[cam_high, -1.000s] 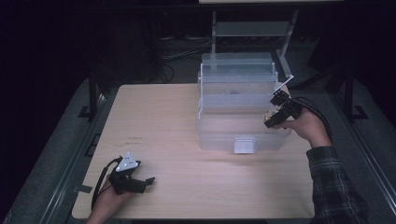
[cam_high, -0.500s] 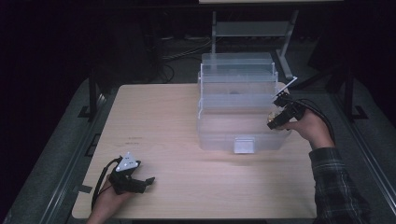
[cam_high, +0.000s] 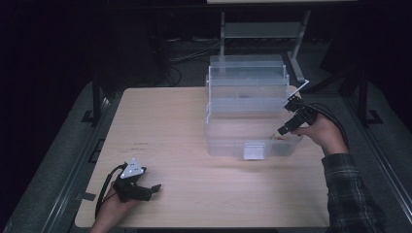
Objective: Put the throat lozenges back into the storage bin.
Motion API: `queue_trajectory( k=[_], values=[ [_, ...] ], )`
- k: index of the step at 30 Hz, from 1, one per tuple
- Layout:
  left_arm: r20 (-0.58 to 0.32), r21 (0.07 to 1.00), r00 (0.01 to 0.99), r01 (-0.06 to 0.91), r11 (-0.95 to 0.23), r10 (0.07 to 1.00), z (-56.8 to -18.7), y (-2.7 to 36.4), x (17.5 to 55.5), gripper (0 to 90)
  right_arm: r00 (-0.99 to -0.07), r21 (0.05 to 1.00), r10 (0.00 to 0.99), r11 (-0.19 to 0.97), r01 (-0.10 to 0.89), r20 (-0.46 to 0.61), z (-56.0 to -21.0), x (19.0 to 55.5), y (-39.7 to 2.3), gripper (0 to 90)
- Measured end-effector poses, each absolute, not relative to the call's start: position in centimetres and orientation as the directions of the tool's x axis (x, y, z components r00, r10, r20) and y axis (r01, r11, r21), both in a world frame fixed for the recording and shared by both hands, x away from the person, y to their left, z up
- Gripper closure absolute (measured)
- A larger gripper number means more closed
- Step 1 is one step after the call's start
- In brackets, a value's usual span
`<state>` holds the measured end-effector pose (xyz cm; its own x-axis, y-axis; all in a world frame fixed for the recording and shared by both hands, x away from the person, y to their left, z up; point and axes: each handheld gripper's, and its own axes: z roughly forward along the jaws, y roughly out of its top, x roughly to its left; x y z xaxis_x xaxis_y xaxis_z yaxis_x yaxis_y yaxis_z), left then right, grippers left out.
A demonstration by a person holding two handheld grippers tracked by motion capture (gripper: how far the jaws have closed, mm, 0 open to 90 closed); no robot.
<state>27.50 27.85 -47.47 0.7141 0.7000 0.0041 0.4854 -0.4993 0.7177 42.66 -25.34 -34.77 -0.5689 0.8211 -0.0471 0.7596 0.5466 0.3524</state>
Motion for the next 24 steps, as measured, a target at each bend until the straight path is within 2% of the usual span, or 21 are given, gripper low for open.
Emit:
queue_trajectory(
  k=[11,24],
  values=[
    [0.004,0.718,0.714,0.486,-0.499,0.7,-47.5,27.8,27.5,10.9,-0.577,0.419,0.815,0.539,0.73,-0.043,-33.4,40.6,-25.7,18.0],
    [0.004,0.718,0.714,0.485,-0.499,0.7,-47.5,27.8,27.5,10.9,-0.577,0.471,0.816,0.525,0.709,-0.041,-33.6,37.6,-26.8,14.9]
  ],
)
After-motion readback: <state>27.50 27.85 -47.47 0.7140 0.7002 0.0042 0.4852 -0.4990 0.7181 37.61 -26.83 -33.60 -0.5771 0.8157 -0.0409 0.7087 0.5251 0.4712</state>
